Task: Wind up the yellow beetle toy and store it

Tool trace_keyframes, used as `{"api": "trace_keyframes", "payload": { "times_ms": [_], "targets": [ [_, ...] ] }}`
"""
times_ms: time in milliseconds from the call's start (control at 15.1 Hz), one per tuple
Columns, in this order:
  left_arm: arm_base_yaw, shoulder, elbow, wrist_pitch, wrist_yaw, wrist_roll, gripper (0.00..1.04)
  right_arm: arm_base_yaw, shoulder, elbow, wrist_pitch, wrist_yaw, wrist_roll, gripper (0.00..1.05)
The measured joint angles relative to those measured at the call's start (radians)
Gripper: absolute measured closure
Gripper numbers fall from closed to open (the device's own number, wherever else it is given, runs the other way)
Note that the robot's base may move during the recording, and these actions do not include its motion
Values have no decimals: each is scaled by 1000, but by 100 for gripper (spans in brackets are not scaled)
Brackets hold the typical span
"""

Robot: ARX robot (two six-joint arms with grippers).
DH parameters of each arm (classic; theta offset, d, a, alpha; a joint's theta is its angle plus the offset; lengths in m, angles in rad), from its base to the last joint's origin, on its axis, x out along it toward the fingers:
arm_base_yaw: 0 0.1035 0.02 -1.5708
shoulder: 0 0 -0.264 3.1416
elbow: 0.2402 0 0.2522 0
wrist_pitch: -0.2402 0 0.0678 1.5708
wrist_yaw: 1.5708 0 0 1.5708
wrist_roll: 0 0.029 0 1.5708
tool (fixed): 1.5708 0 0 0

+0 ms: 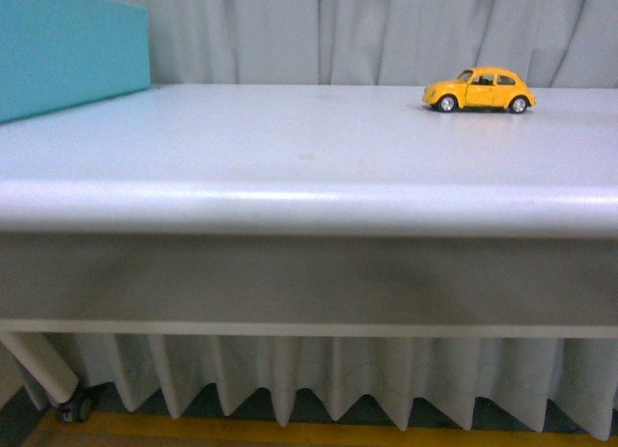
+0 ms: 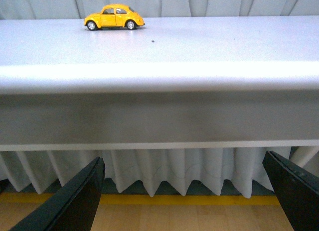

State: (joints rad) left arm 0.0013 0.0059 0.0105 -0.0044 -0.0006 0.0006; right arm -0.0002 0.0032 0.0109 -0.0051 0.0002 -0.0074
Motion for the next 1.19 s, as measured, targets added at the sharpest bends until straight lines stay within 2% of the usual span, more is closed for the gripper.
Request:
{"api": "trace_keyframes", "payload": {
  "times_ms": [1192],
  "targets": [
    [0, 0, 0, 4, 0, 0, 7, 0, 0, 0, 6, 0, 0, 7]
  ]
}}
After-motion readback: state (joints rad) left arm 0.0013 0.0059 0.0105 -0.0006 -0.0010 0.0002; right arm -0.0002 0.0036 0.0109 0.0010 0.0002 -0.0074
